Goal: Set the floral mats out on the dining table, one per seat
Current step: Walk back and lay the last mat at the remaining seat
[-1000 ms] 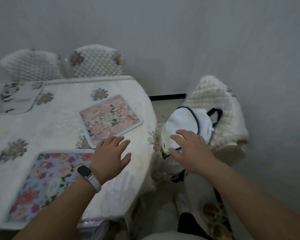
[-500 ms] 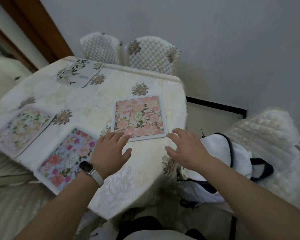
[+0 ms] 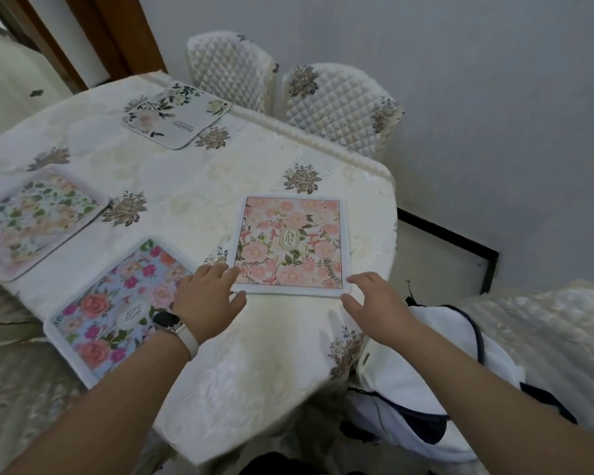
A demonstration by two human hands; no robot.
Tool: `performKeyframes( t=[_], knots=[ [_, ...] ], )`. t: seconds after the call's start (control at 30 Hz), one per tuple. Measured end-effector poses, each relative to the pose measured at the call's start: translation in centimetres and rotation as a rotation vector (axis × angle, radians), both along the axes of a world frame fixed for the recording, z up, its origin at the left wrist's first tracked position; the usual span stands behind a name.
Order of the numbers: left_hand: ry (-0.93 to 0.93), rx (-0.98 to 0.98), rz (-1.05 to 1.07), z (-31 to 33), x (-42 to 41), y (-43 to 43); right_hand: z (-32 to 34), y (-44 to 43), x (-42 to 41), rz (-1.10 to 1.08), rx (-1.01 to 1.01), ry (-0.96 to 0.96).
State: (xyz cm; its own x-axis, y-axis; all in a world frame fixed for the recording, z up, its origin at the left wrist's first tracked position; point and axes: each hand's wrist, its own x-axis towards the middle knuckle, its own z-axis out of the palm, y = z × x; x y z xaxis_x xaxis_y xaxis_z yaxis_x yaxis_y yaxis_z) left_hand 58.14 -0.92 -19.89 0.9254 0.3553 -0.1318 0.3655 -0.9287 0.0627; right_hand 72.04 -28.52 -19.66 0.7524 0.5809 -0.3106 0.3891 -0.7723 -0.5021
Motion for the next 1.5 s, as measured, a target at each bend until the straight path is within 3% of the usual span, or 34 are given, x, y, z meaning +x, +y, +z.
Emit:
performKeyframes(
  t=[0.17, 0.33, 0.5, 0.6, 0.73, 0.83, 0.93, 1.07, 1.17, 1.5],
  knots=[
    [0.079, -0.049, 0.074, -3.1, 2.9, 3.7, -1.7, 2.6, 2.5, -0.194, -0.003, 0.157],
    [0.163, -0.219, 0.198, -5.9, 4.8, 6.7, -3.8, 5.2, 4.1, -0.41, 0.044, 0.306],
    [0.173, -0.338, 0.242, -8.0, 5.4, 7.1, -5.4, 6.3, 5.4, -0.502, 0.05, 0.387],
    [0.109, -0.414, 0.304, -8.5, 6.2, 7.0, -6.2, 6.9, 6.7, -0.564, 0.067, 0.415],
    [-0.029, -0.64, 0.573, -9.3, 7.0, 6.6, -7.2, 7.7, 7.9, -0.642, 0.122, 0.485],
    [-0.052, -0.657, 0.653, -8.6, 7.9, 5.3, -7.7, 7.8, 8.9, -0.706, 0.153, 0.551],
    [-0.051, -0.599, 0.667, -8.9, 8.8, 4.8, -8.7, 7.1, 10.4, -0.696, 0.138, 0.632],
    [-0.131, -0.683, 0.79, -9.9, 9.5, 5.3, -9.4, 6.7, 11.8, -0.692, 0.158, 0.705],
    [-0.192, -0.78, 0.838, -8.8, 9.9, 4.4, -9.0, 6.3, 12.1, -0.643, 0.166, 0.665],
    [-0.23, -0.851, 0.913, -9.2, 8.6, 1.4, -8.4, 5.0, 14.5, -0.48, 0.121, 0.489]
  ],
)
